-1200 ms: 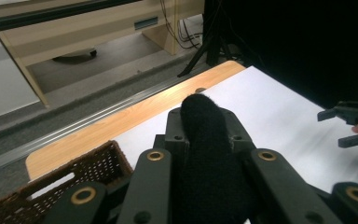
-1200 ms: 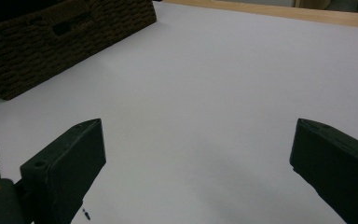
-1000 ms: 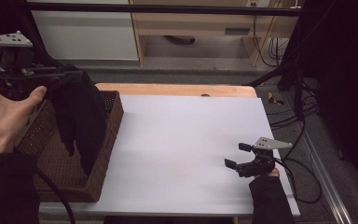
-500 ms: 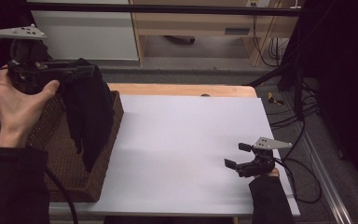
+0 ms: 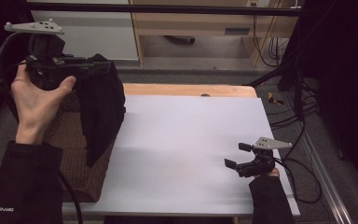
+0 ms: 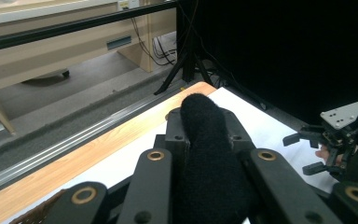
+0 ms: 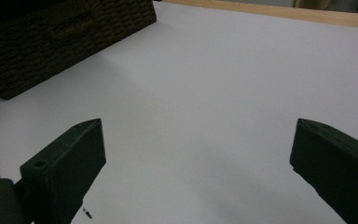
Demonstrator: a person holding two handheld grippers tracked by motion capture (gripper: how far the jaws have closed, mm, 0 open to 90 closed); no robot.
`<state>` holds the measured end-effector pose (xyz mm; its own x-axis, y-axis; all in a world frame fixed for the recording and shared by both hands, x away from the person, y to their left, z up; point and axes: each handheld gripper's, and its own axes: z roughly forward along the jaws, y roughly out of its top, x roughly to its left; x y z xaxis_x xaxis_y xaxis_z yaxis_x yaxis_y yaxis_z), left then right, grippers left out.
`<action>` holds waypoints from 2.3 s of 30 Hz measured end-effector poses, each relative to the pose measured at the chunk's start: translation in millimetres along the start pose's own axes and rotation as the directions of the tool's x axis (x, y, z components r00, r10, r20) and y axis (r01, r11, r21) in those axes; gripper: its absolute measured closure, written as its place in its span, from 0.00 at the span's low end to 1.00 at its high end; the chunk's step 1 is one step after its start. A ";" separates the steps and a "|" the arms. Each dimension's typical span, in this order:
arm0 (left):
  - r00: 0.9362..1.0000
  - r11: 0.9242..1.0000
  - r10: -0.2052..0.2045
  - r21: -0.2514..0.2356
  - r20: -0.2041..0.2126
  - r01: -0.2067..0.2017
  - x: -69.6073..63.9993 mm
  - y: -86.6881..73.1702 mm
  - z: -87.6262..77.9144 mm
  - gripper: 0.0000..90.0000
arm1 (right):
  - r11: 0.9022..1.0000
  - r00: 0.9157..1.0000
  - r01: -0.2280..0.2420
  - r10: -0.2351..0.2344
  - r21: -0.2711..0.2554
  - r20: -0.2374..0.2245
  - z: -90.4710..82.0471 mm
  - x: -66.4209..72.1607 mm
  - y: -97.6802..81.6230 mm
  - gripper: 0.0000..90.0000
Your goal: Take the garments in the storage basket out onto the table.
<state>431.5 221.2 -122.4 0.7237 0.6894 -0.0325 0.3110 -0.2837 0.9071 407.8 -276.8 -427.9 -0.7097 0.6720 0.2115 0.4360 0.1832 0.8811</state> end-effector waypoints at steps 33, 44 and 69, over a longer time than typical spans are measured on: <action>0.992 0.998 0.049 0.042 0.114 -0.054 -38.9 10.9 68.8 0.85 | 1.000 1.000 0.000 0.000 -0.006 -0.003 -1.3 -0.1 0.3 0.04; 0.990 0.997 0.058 0.049 0.125 -0.065 -48.1 8.2 94.3 0.85 | 1.000 1.000 -0.001 0.001 -0.007 -0.003 -1.3 -0.6 0.0 0.04; 0.978 0.994 0.058 0.081 0.199 -0.075 -62.3 -27.4 155.0 0.84 | 1.000 1.000 0.002 -0.002 -0.005 -0.003 -1.4 -0.6 -0.2 0.04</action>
<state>473.4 82.7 -210.3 0.8484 0.5257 -0.0627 0.3047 -0.3880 0.8698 407.3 -278.2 -427.6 -0.7121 0.6695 0.2114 0.4324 0.1809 0.8834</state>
